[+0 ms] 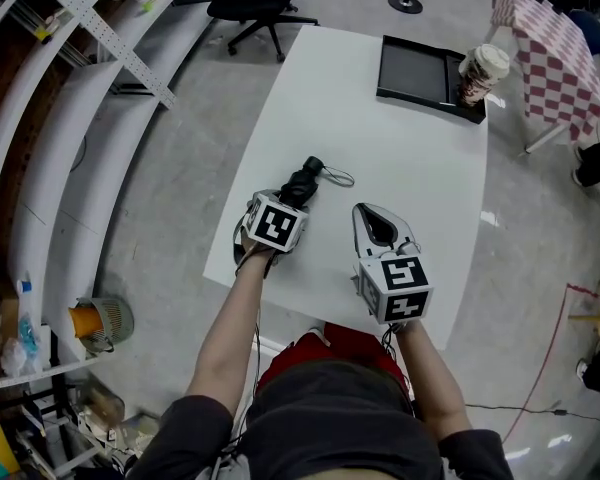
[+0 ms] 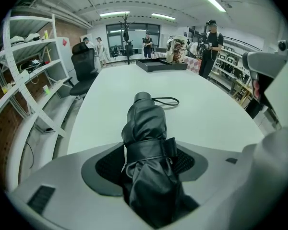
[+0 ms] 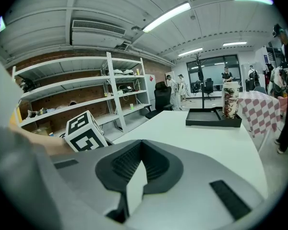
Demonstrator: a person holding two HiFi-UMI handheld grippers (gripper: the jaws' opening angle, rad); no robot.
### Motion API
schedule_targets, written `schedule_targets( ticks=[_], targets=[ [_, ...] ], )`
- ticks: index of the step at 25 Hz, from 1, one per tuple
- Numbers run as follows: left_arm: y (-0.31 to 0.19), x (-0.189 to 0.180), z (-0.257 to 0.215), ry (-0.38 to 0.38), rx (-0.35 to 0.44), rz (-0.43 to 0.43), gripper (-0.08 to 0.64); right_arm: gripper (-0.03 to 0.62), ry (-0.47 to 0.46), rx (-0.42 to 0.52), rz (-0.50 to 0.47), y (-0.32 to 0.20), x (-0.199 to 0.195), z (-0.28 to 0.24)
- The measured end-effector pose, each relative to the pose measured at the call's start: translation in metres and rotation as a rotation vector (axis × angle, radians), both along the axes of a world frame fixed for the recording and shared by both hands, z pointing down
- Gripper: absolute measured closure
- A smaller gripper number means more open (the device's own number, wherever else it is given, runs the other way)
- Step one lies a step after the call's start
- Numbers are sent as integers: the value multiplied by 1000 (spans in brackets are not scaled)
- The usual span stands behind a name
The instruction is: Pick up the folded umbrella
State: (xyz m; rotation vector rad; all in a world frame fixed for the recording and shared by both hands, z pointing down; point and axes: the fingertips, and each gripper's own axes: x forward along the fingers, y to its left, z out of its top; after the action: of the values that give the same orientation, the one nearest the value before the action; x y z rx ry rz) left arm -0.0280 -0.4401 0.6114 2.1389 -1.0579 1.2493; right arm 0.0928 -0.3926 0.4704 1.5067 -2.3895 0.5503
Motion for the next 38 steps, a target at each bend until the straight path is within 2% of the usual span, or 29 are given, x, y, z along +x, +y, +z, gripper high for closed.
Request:
schedule_targets(
  ticks=[3,7,12,17,25,38],
  targets=[
    [1,-1,3,-10,-13,4,279,574,2,-4,-3,-1,-1,1],
    [-7,0,0,-17,9,13,281,574,4,-5,-4,-3,1,3],
    [-2,-2,2,1,-12,15,318,574,8,-5,-12,-1,-7,1],
    [1,-2,-5,4,35,-7,330,574,17,7,-20,3,-5,-4],
    [-3,-24,-45,101,169,-108,331,574,24,31,-24,8,-15,-12],
    [15,-50,-137,329,396,-236,331,574,25,90,-63,20,-39,-34]
  ],
)
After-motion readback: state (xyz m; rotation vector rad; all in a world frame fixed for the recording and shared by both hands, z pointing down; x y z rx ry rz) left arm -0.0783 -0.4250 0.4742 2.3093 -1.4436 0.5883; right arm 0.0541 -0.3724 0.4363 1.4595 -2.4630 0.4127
